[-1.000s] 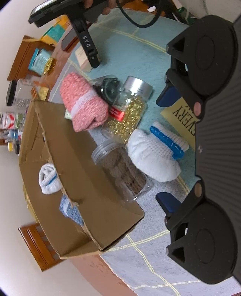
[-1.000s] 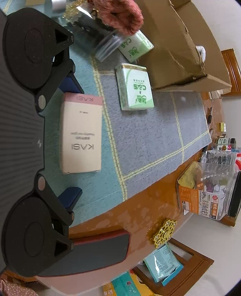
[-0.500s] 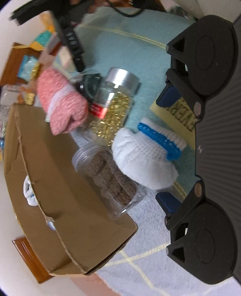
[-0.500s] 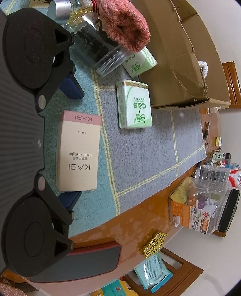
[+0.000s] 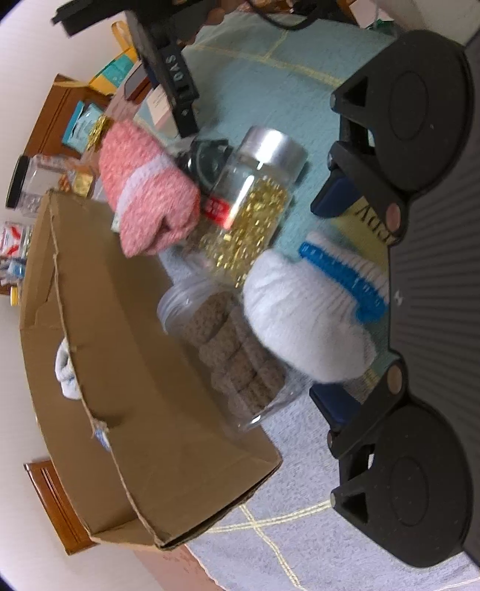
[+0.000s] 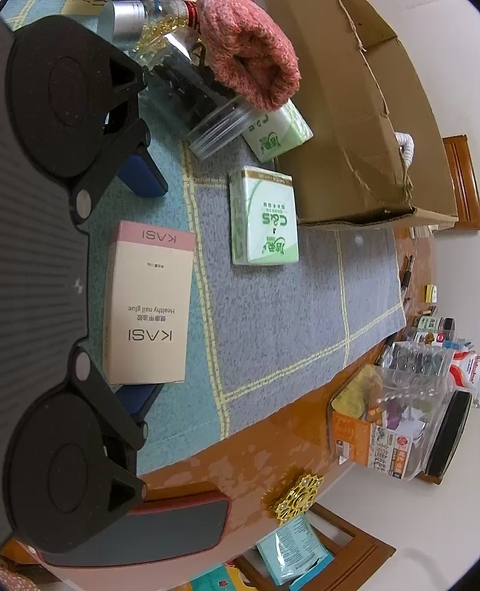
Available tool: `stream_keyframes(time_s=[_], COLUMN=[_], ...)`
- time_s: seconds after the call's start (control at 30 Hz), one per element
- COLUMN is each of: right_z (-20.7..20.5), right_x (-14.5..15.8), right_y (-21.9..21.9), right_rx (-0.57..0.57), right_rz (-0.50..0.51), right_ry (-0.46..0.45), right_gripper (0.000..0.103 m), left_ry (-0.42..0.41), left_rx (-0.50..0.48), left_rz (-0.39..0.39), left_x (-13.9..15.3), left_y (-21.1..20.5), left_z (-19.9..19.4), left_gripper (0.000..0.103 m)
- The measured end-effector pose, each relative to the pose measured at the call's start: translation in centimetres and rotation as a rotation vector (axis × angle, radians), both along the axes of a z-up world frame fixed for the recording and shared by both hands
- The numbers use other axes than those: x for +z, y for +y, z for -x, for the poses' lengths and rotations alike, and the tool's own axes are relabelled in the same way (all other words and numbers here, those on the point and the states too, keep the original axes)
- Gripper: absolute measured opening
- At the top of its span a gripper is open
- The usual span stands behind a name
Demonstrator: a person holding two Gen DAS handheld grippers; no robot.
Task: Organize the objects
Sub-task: 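Grasp the white crocheted hat with the left tool while the right tool grasps the KASI box, then carry the hat and KASI box into the cardboard box and open both tools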
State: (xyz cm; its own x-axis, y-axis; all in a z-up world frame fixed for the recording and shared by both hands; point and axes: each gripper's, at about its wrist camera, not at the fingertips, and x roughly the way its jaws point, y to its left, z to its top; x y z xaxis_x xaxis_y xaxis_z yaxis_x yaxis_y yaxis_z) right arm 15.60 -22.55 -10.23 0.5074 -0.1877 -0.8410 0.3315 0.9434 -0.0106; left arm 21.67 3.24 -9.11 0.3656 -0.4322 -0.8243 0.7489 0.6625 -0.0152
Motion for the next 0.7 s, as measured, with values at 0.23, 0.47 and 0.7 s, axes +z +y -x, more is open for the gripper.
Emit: stream_keyframes(time_s=[0.23, 0.47, 0.7], right_z=[0.2, 0.5, 1.0], right_x=[0.5, 0.9, 2.2], right_y=[0.3, 0.0, -0.1], right_rx=[0.021, 0.026, 0.057], right_rz=[0.003, -0.022, -0.073], right_ry=[0.003, 0.032, 0.049], right_gripper=[0.086, 0.084, 0.084], left_ry=[-0.001, 0.019, 0.04], left_rx=[0.044, 0.055, 0.078], left_rz=[0.007, 0.013, 0.012], left_x=[0.5, 1.0, 2.6], left_y=[-0.5, -0.3, 0.3], left_z=[-0.1, 0.2, 0.6], left_gripper=[0.071, 0.067, 0.067])
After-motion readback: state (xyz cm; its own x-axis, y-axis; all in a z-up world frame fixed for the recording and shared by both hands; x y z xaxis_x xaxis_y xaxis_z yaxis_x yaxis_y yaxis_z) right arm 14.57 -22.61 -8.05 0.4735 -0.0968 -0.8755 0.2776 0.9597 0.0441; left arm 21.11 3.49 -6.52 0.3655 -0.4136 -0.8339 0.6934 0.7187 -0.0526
